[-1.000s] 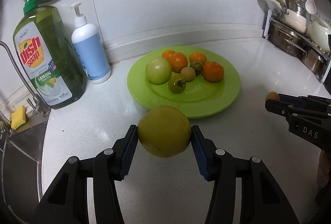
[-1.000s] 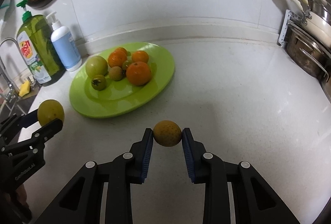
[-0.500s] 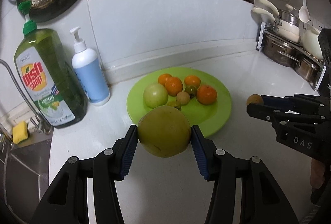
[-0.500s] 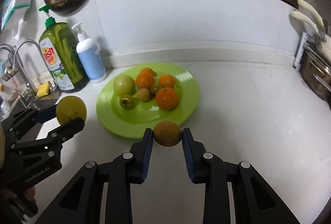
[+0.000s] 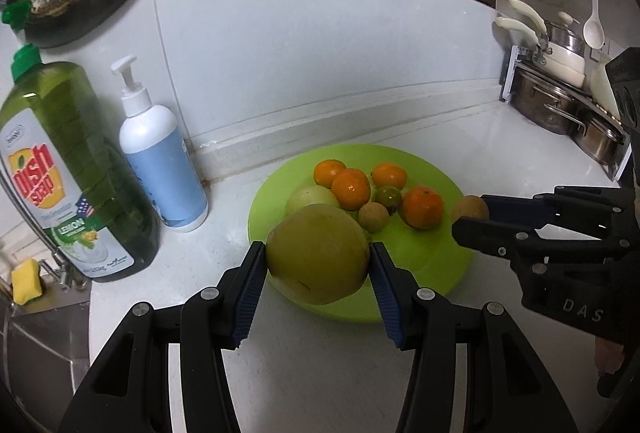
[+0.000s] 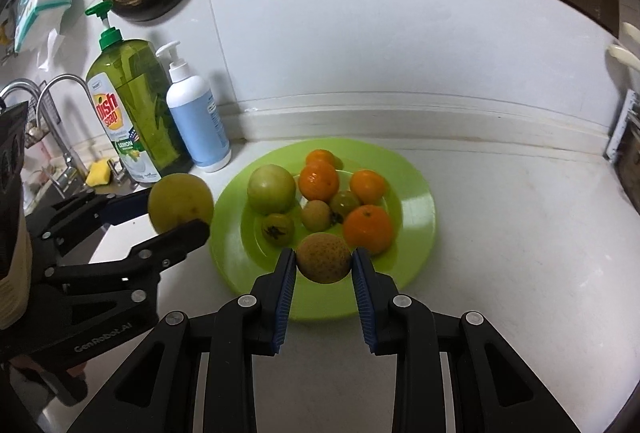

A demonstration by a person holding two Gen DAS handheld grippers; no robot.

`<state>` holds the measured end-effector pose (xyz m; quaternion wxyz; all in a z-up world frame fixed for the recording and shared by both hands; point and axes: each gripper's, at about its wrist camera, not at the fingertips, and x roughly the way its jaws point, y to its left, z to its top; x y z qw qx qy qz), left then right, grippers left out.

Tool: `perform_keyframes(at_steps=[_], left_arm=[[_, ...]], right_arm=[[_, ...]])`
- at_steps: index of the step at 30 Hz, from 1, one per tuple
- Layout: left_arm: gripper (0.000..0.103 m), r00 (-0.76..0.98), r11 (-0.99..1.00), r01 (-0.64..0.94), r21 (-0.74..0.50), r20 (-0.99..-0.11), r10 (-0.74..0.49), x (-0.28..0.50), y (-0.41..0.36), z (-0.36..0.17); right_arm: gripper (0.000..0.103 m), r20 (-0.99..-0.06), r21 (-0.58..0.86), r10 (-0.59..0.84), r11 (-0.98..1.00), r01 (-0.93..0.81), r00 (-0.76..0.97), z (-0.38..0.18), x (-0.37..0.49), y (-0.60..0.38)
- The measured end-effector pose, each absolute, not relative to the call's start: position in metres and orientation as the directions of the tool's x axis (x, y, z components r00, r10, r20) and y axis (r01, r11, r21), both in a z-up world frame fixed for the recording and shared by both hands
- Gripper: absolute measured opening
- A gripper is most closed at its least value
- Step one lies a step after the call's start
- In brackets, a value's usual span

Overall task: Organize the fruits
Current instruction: 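Carry the pomelo and brown fruit over the green plate with both tools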

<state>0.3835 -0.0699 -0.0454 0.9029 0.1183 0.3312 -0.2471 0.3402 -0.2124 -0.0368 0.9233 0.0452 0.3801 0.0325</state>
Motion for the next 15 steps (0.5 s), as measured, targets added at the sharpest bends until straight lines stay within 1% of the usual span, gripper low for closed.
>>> perform_keyframes(at_steps=[15], left_arm=[[0.051,0.601,0.851,0.526,-0.003,-0.707,-0.374,0.413,-0.075,-0.073]], right_arm=[[0.030,-0.741,0.105,0.105,0.994,-0.041,0.663,-0.063,0.373,-0.203]])
